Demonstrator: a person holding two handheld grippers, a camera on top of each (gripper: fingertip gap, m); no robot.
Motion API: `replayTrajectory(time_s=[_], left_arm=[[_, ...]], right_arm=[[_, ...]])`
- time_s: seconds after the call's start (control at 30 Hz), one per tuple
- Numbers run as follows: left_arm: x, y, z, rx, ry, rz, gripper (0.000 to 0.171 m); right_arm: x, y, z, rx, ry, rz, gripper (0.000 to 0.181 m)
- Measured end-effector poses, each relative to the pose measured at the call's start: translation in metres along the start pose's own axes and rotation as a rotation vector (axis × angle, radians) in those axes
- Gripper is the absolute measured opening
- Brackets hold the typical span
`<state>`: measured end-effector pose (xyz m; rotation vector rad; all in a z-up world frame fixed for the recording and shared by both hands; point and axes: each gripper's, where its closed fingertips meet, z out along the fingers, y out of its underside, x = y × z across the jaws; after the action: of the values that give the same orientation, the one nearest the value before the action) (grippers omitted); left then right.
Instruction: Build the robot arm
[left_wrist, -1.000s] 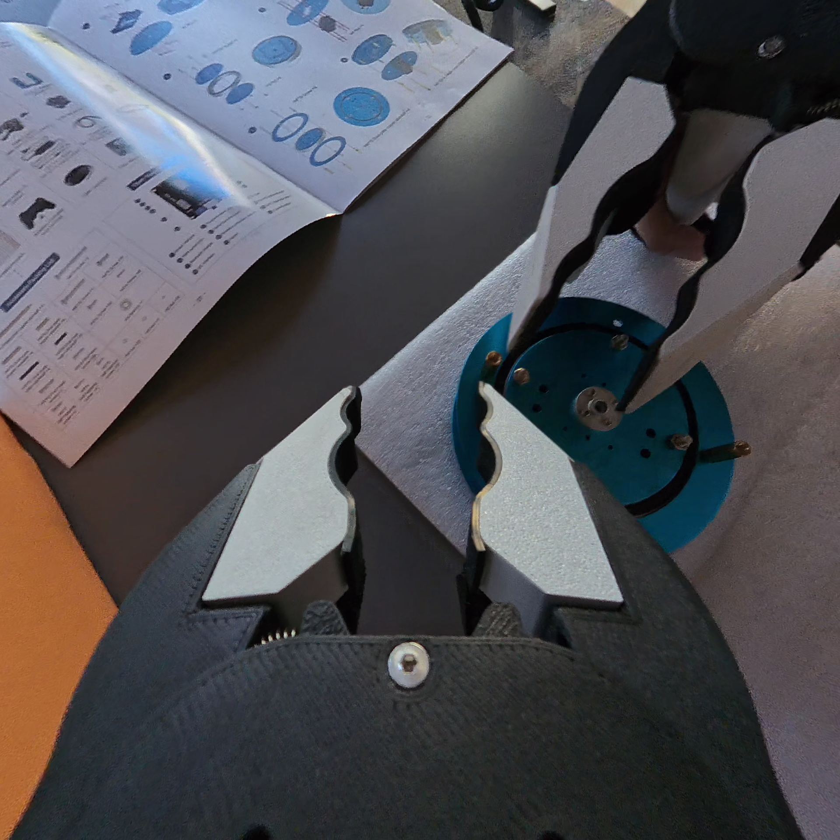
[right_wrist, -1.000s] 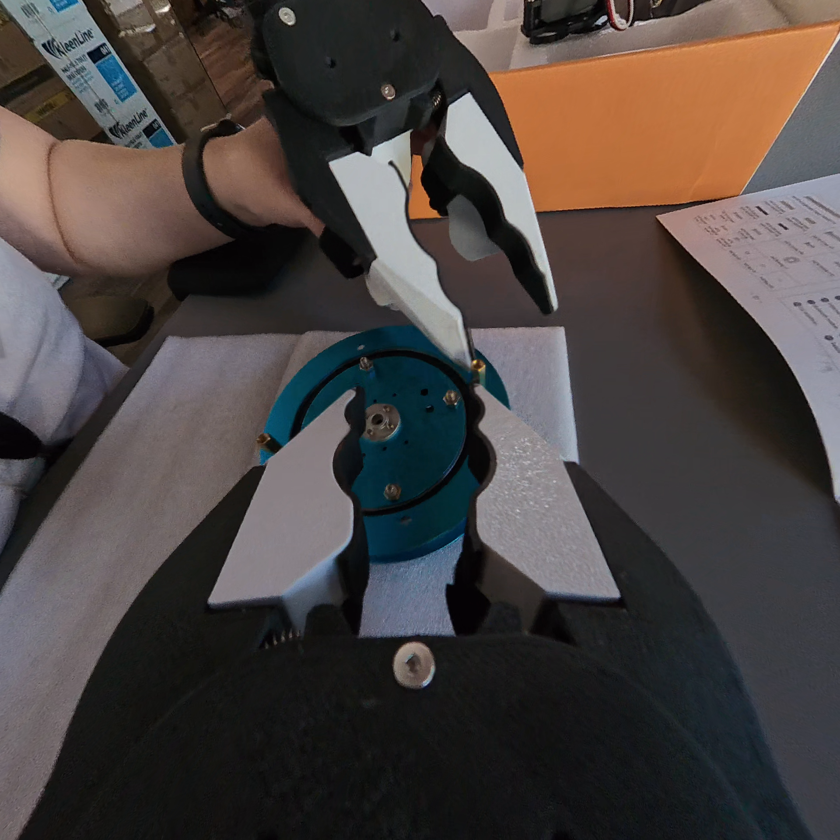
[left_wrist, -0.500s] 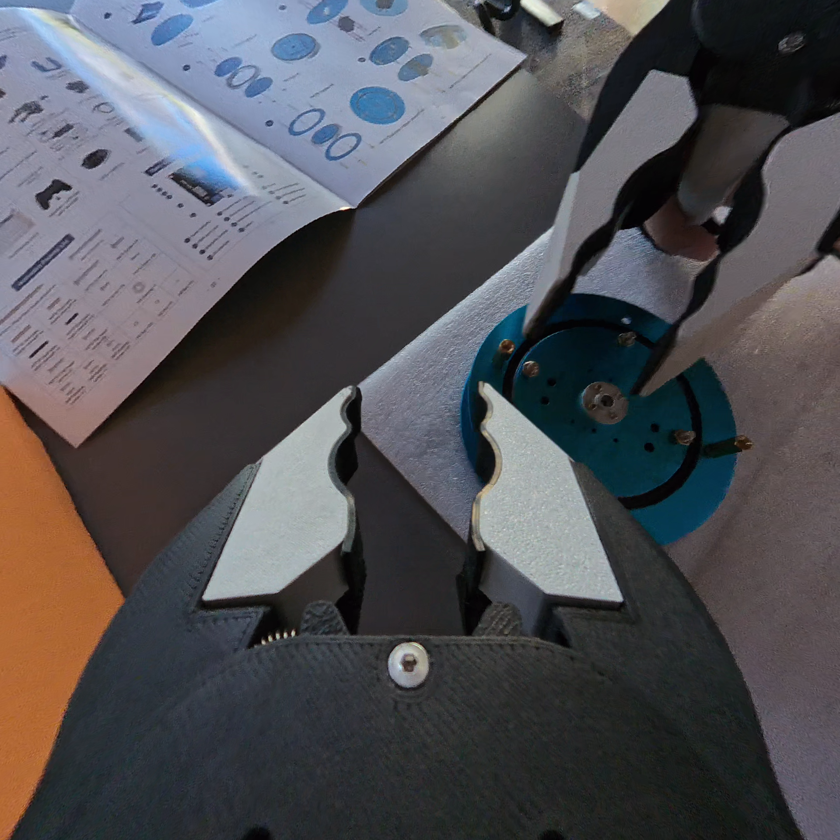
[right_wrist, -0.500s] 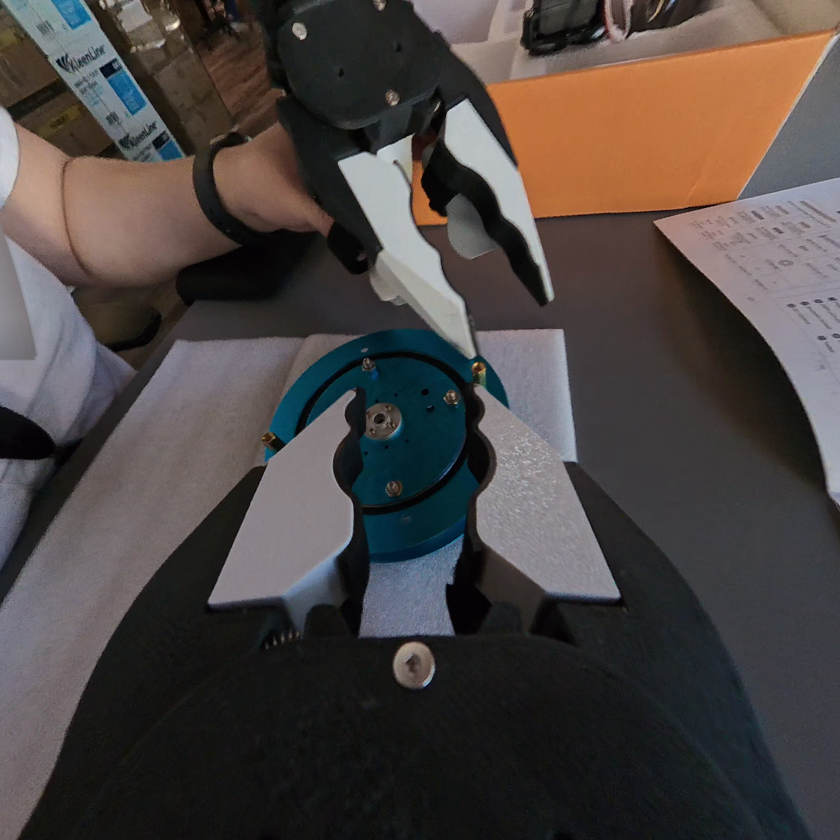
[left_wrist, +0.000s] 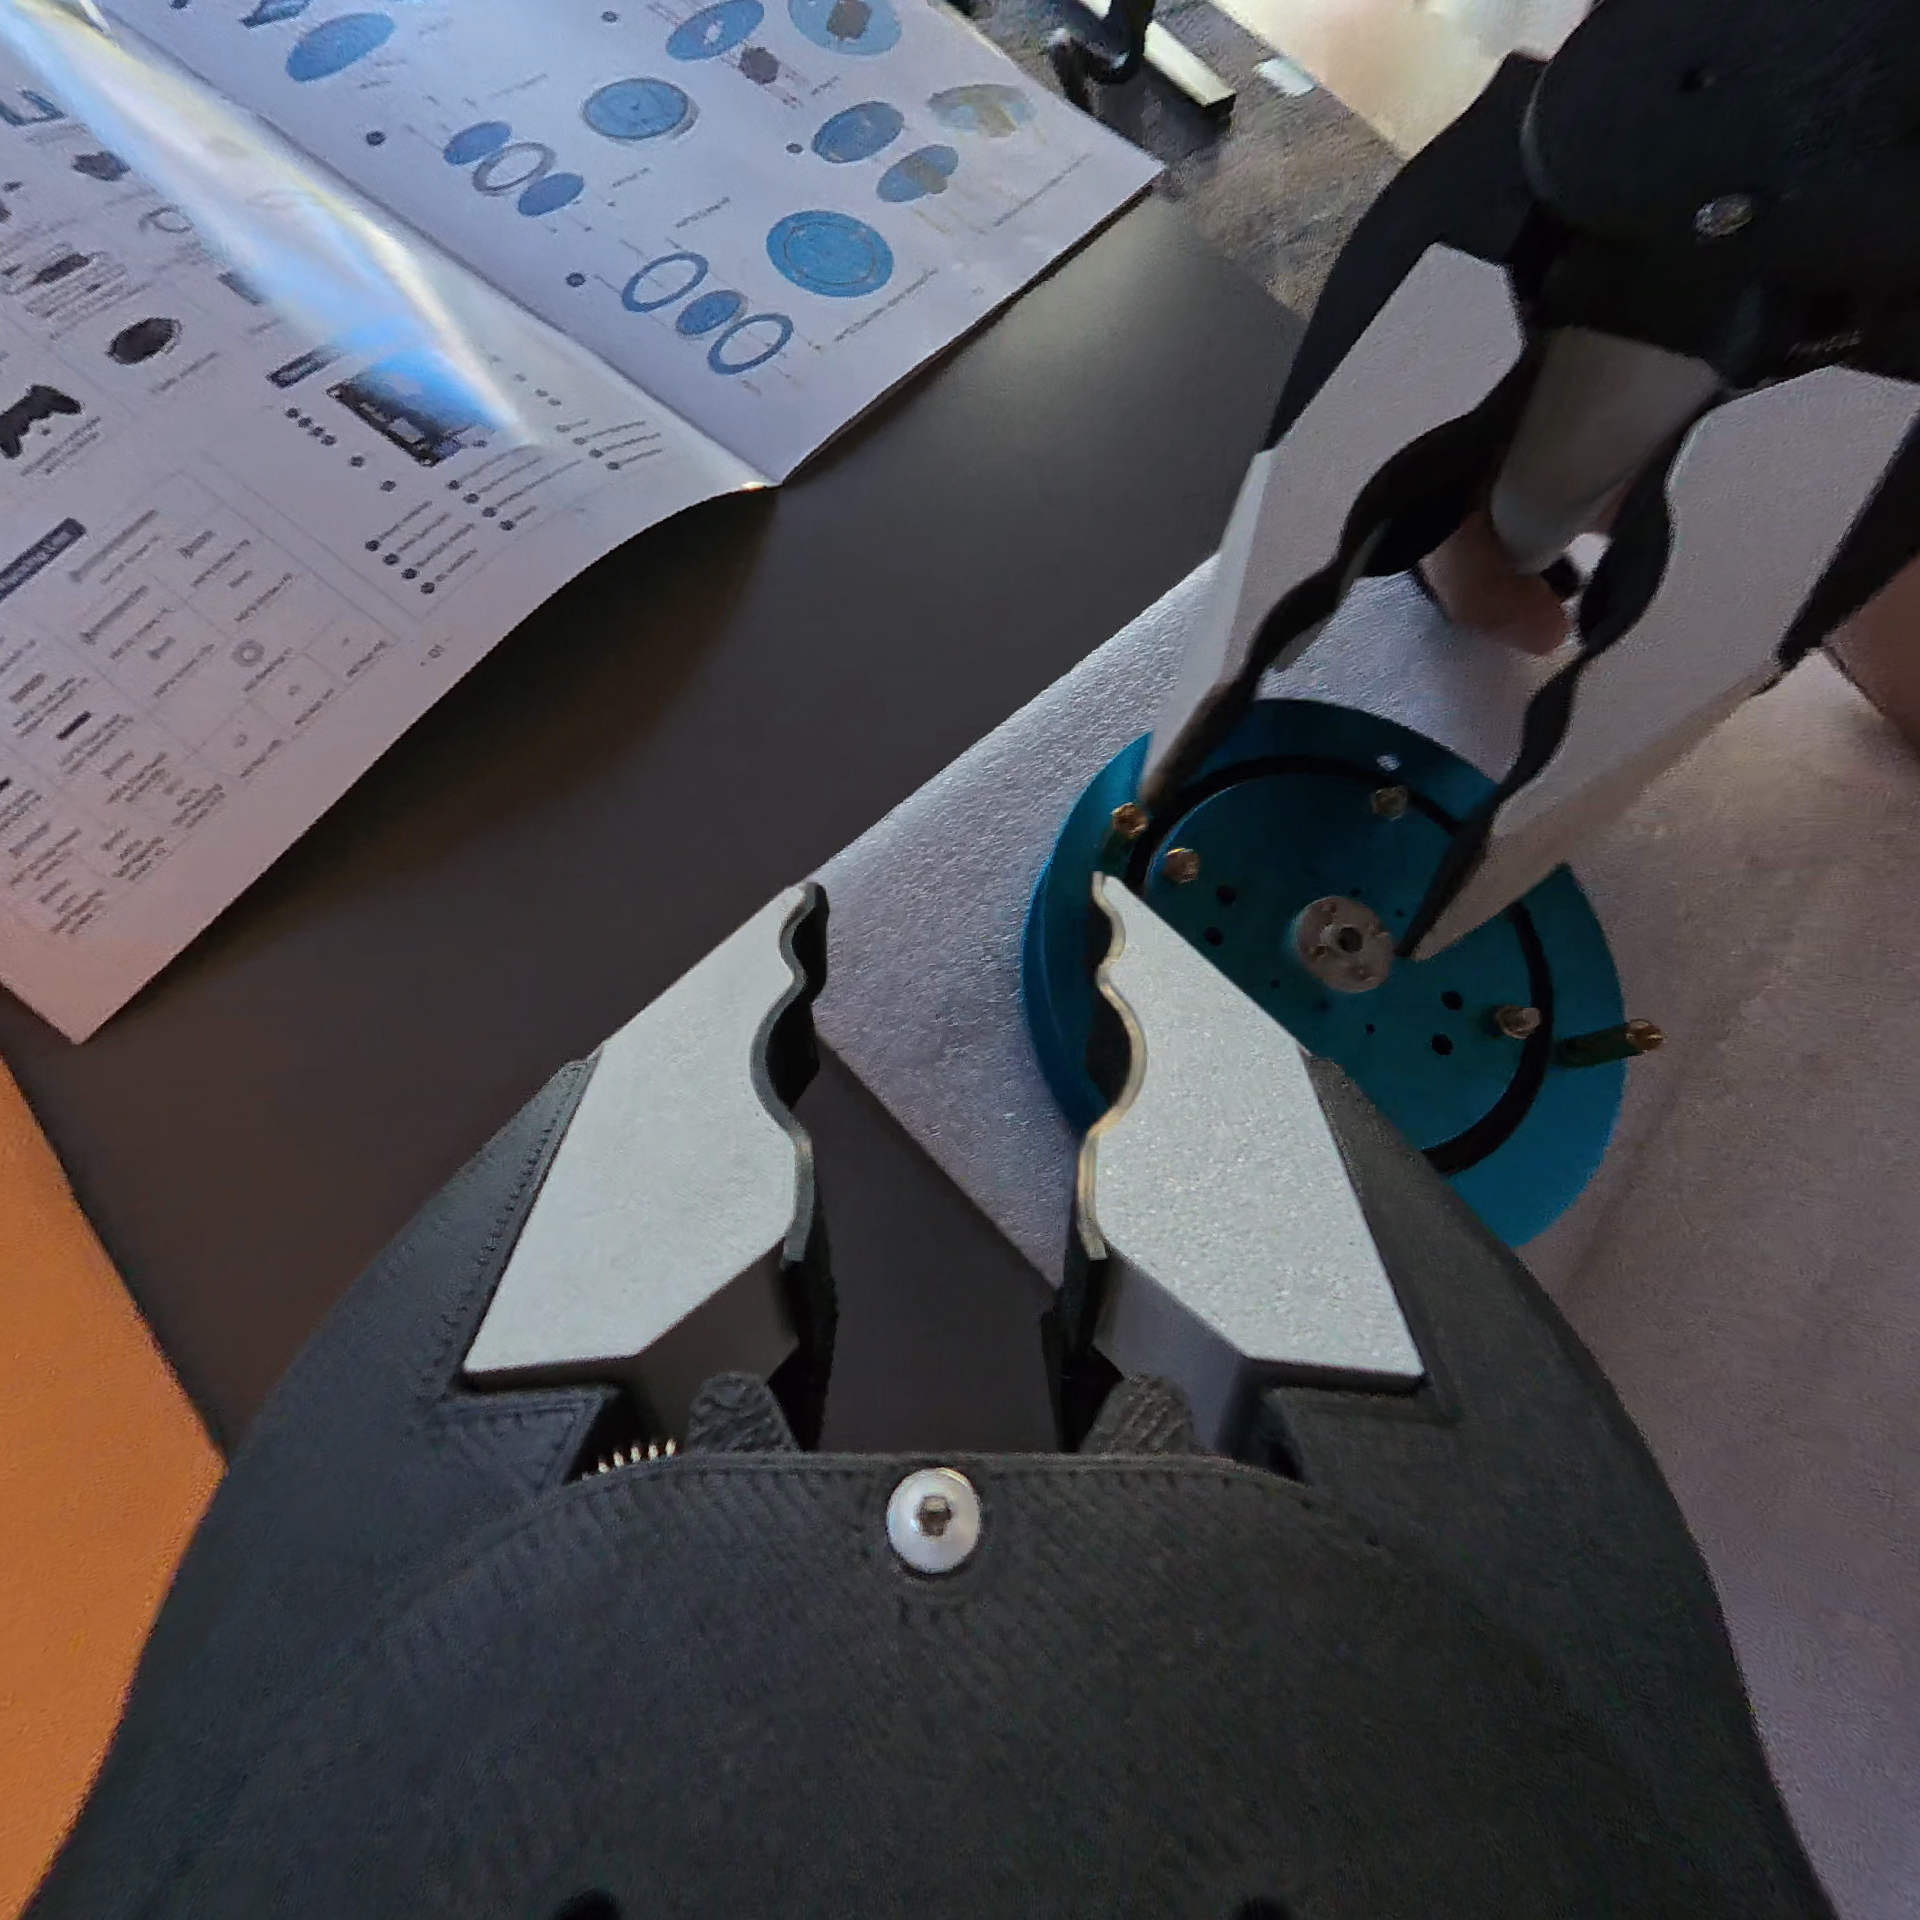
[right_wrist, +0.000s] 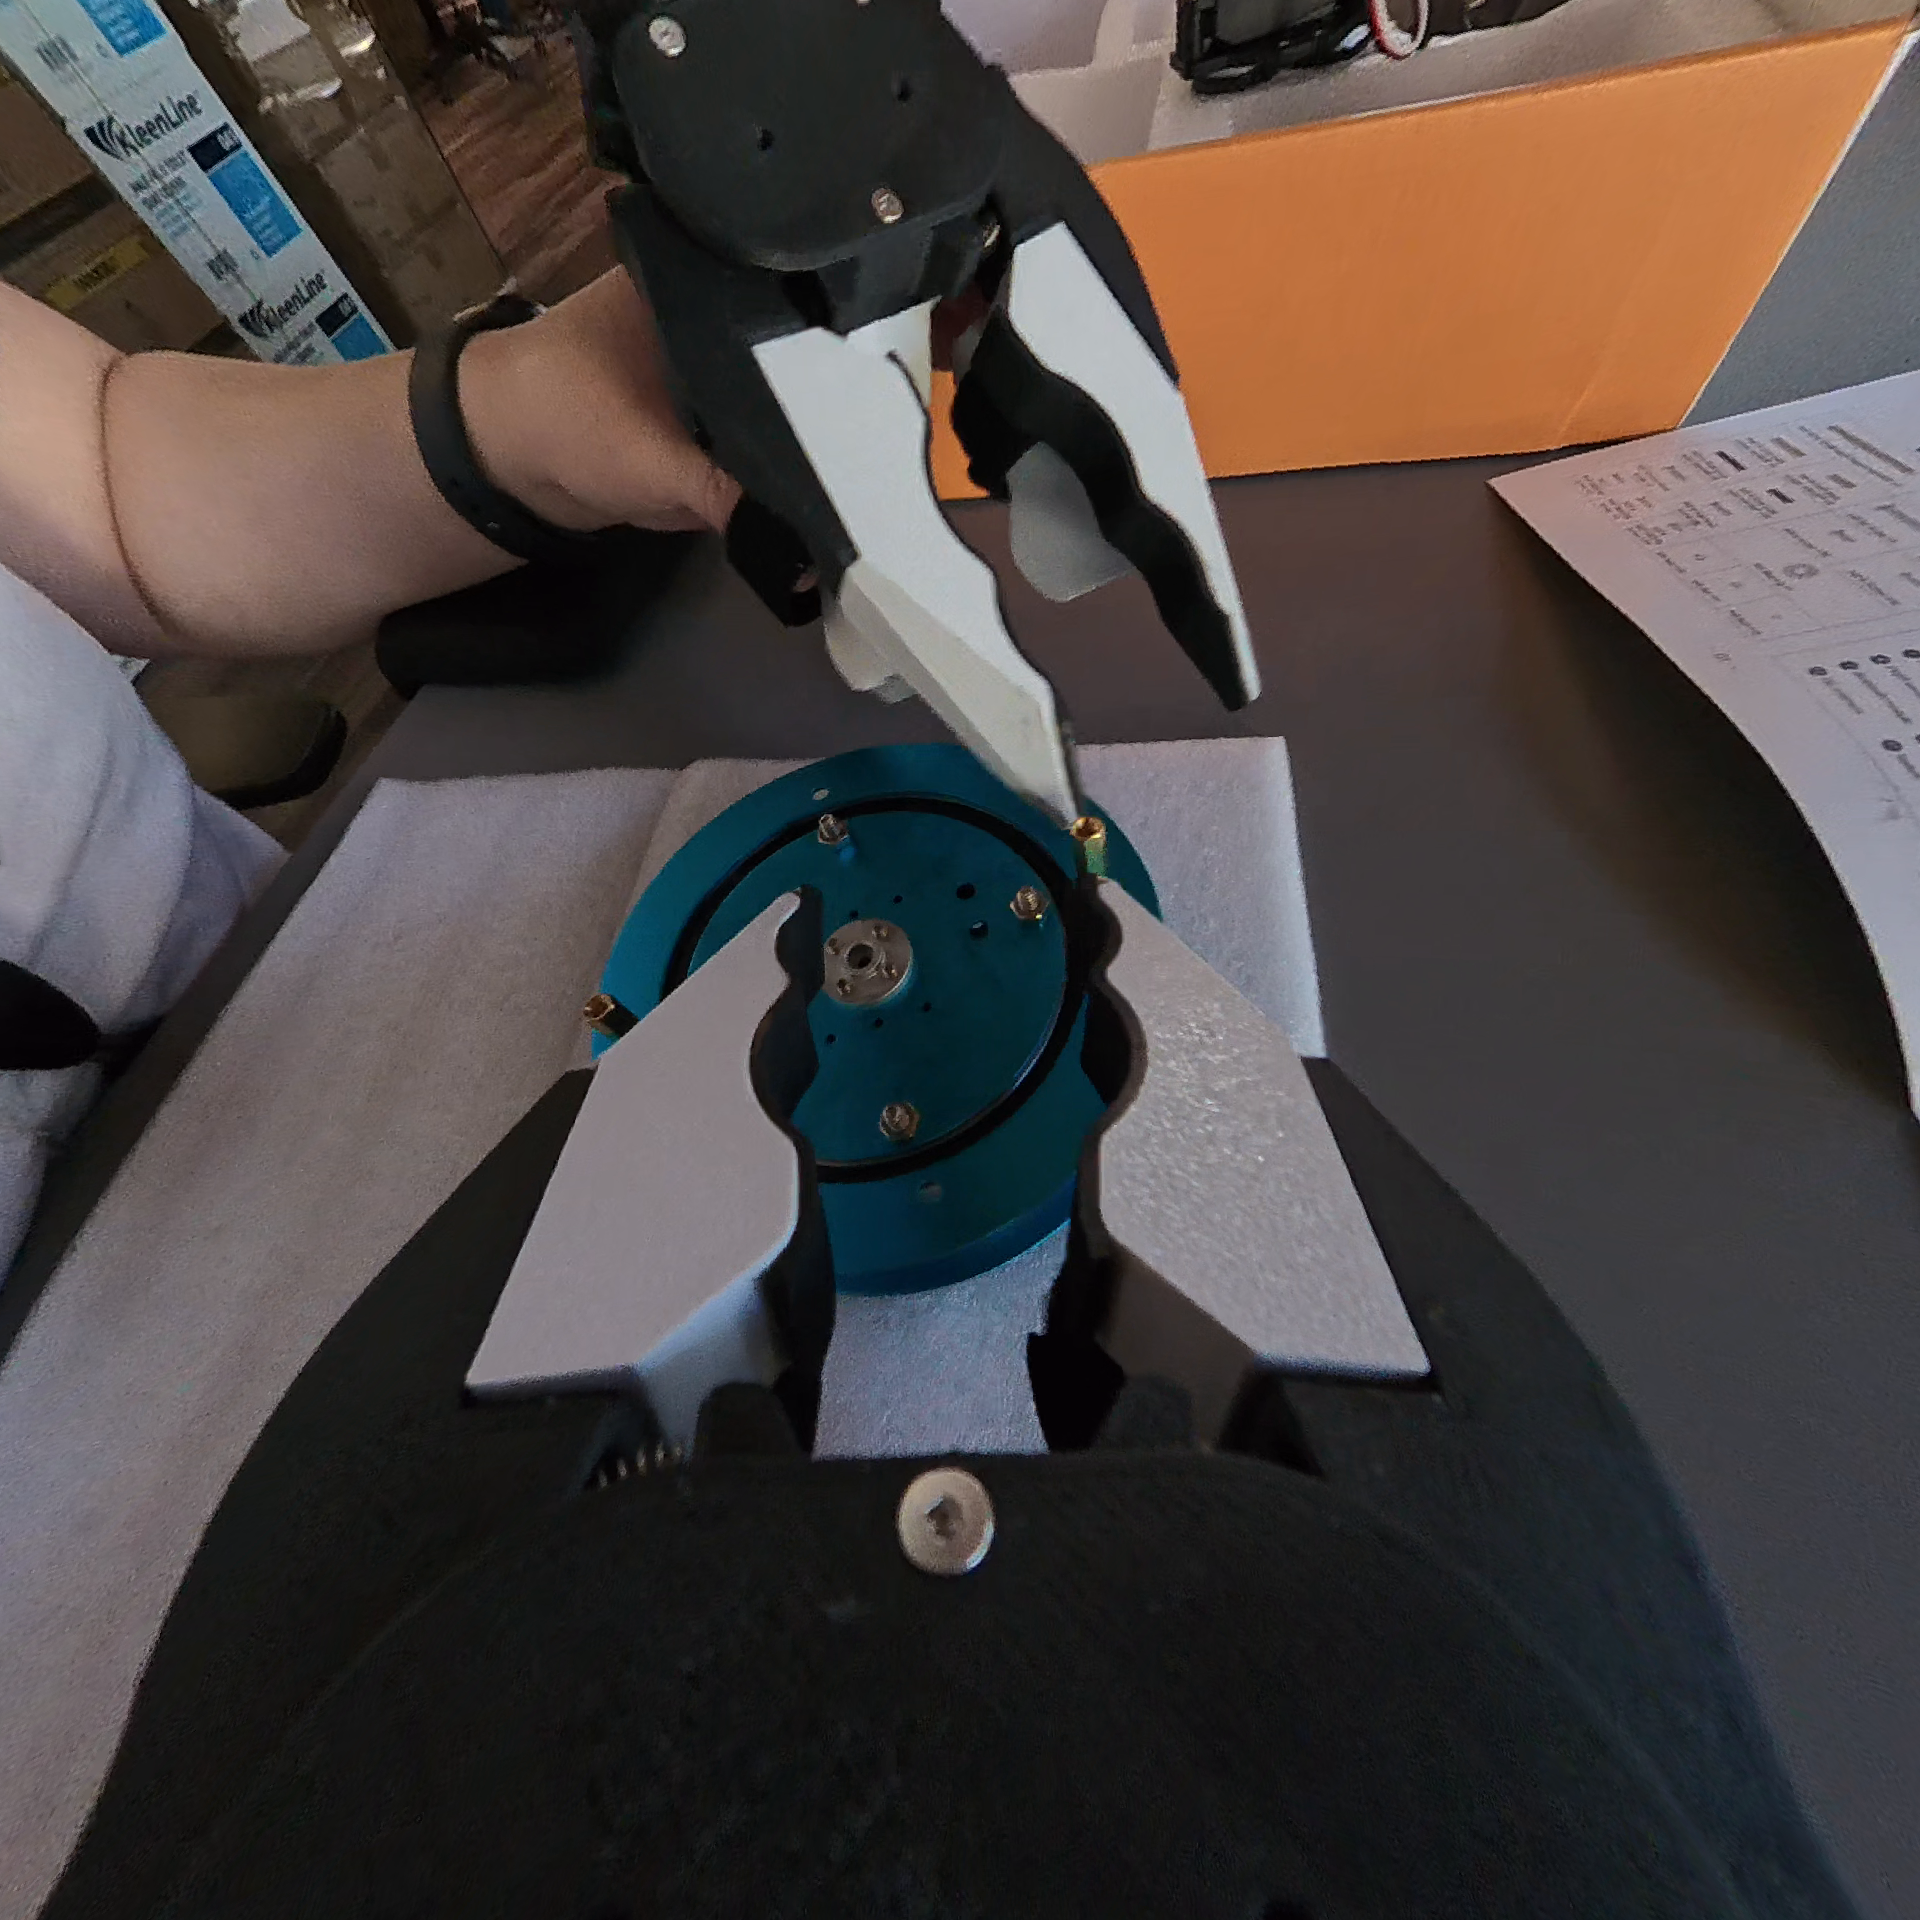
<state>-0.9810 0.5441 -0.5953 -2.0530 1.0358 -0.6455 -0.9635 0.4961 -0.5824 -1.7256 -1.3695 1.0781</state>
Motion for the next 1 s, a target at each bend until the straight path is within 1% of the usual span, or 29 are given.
replayTrajectory(time_s=[0.1,0.2,0.27,0.3,0.33,0.37,0.5,0.67,0.73,0.77,0.8,0.93,1.0], left_arm=[[0.013,-0.008,0.002,0.03,0.061,0.003,0.05],[0.009,-0.006,0.008,-0.004,0.011,0.043,0.051],[0.008,-0.005,0.008,-0.009,0.014,0.038,0.052],[0.005,-0.004,0.007,-0.007,0.004,0.034,0.053],[0.002,-0.003,0.005,-0.007,-0.011,0.031,0.046],[-0.001,-0.002,0.003,-0.003,-0.018,0.027,0.047],[0.008,-0.01,0.0,0.045,0.047,-0.005,0.049],[0.007,-0.005,0.009,-0.008,0.006,0.039,0.053],[0.002,-0.003,0.006,-0.007,-0.005,0.021,0.049],[-0.002,-0.001,0.004,-0.003,-0.022,0.013,0.045],[-0.004,0.0,0.003,0.0,-0.024,0.005,0.046],[0.011,-0.007,0.005,0.023,0.048,0.009,0.049],[0.01,-0.005,0.01,-0.006,0.017,0.04,0.05]], right_arm=[[0.005,-0.005,0.004,0.022,0.01,0.006,0.056],[0.003,-0.002,0.01,-0.005,-0.01,-0.002,0.057],[0.002,-0.001,0.008,-0.008,0.001,-0.006,0.057],[0.002,0.001,0.005,-0.012,0.008,-0.001,0.056],[0.0,0.002,0.003,-0.012,-0.001,0.005,0.048],[-0.001,0.001,0.001,-0.003,-0.012,0.016,0.045],[0.007,-0.006,0.002,0.037,0.02,0.023,0.056],[0.003,-0.002,0.009,0.001,-0.002,0.006,0.058],[0.002,0.0,0.004,-0.008,0.003,0.017,0.054],[-0.002,0.001,0.001,-0.008,-0.02,0.024,0.044],[-0.002,0.0,-0.001,0.004,-0.018,0.033,0.044],[0.007,-0.006,0.002,0.028,0.011,0.034,0.056],[0.005,-0.003,0.008,-0.002,0.001,0.021,0.058]])
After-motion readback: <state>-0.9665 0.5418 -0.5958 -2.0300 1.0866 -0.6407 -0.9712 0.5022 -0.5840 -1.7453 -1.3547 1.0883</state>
